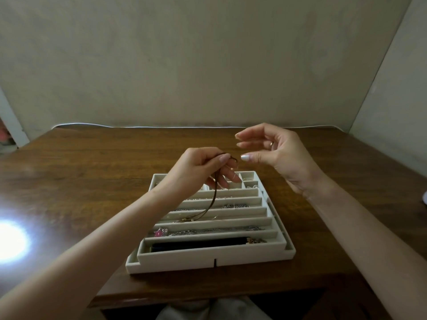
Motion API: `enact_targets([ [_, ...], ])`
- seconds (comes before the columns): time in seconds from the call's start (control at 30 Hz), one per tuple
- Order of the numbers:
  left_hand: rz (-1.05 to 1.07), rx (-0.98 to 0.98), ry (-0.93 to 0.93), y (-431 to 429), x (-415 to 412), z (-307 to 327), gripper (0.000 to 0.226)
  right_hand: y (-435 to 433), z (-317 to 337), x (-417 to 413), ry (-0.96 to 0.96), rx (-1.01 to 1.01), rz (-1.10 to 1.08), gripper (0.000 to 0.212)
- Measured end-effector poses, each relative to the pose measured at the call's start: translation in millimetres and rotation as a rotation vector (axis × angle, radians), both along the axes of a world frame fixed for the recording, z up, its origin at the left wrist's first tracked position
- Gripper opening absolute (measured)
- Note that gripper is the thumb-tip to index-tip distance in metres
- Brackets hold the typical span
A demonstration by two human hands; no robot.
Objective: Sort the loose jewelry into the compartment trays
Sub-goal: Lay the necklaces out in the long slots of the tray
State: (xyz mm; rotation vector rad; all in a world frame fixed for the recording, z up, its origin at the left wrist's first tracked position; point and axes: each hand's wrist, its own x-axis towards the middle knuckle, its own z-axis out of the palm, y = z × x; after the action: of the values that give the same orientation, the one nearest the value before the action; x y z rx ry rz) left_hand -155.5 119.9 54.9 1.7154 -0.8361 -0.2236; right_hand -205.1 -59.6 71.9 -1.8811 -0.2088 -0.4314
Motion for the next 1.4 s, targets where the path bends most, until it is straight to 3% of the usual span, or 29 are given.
enact_targets([
  [0.1, 0.004, -0.045, 0.004, 1, 0, -1, 0.020, -2, 2, -2, 0.121, -0.033, 0.005, 0.026],
  [0.23, 0.035, -0.087, -0.026, 0, -1, -1, 0.015, 3, 1, -4, 0.312, -0.080, 0.090, 0.034],
  [0.43, 0.081, -0.059, -0.155, -2, 0, -3, 0.008, 9, -6, -1, 0.262, 0.169, 0.121, 0.035],
  [0.53, 0.087, -0.080, -0.113, -1, 0, -3, 0.006, 10, -7, 1, 0.273, 0.217, 0.148, 0.031],
  [0.7, 0.165, -0.121, -0.011, 4, 1, -2, 0.007, 7, -9, -1, 0.230, 0.212, 0.134, 0.033],
  [0.97, 0.207, -0.082, -0.008, 8, 4, -7, 0.016, 0, -5, -4, 0.181, 0.160, 0.094, 0.028],
  [1.03, 0.157, -0.068, 0.027, 5, 2, -6, 0.015, 1, -4, -4, 0.173, 0.145, 0.093, 0.026],
  [1.17, -0.005, -0.049, 0.112, -1, -2, -6, 0.038, 5, -3, -3, 0.149, 0.063, 0.085, 0.027],
  [1.33, 0.035, -0.050, 0.073, 2, 1, -6, 0.009, 6, 0, -4, 0.128, 0.034, 0.084, 0.029],
  [1.4, 0.043, -0.057, 0.060, 4, 2, -5, 0.008, 5, 0, -4, 0.131, 0.030, 0.078, 0.028],
])
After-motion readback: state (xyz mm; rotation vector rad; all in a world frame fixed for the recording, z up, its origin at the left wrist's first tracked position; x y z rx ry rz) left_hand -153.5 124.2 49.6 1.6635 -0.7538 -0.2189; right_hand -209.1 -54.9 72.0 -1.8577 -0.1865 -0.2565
